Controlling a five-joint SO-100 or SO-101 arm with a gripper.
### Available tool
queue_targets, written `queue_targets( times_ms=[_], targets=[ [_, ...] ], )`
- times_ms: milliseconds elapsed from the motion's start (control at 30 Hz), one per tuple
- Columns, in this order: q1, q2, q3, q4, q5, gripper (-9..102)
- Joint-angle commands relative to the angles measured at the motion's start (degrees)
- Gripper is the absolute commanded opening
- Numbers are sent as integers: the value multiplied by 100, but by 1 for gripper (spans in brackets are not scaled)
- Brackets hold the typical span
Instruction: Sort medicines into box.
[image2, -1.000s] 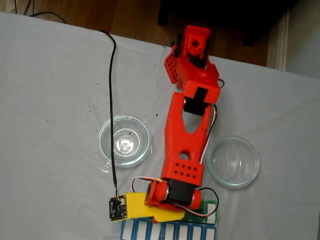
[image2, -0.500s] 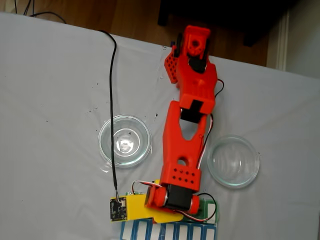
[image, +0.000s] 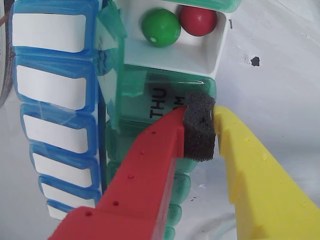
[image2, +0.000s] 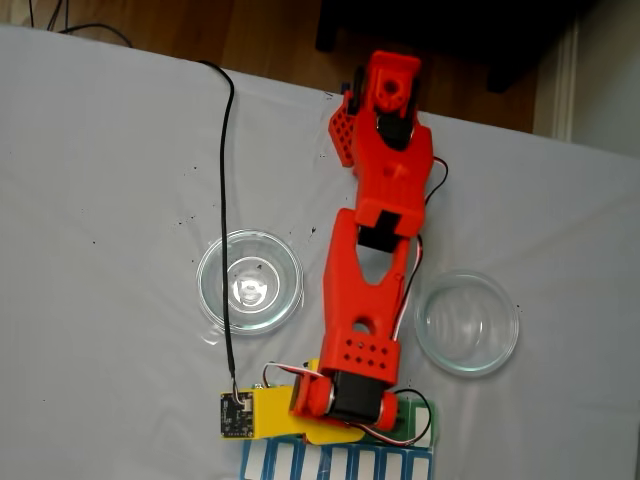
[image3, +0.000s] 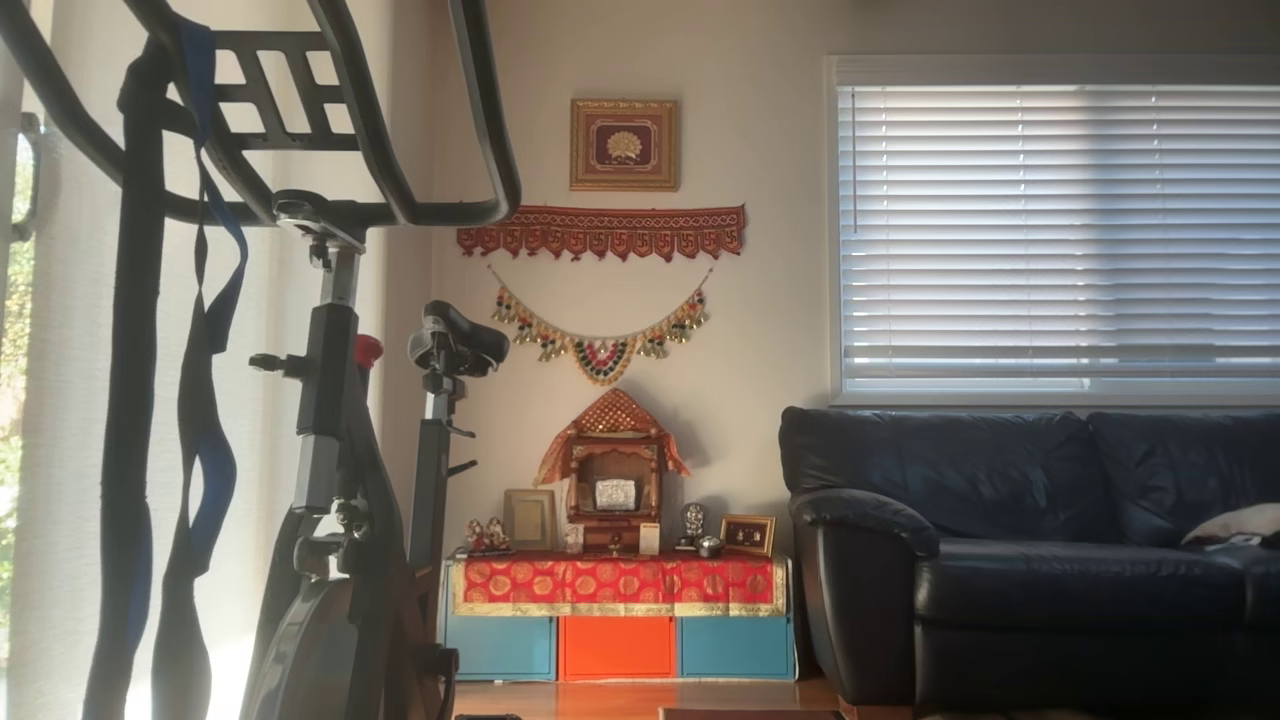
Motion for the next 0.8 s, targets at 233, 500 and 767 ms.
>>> queue_targets(
  times_ms=[233, 500, 767],
  targets=[
    [35, 1450, 176, 79, 105, 1],
    [-149, 3735, 2892, -1740, 132, 1],
    [79, 3727, 3129, -2795, 580, 1]
  ],
)
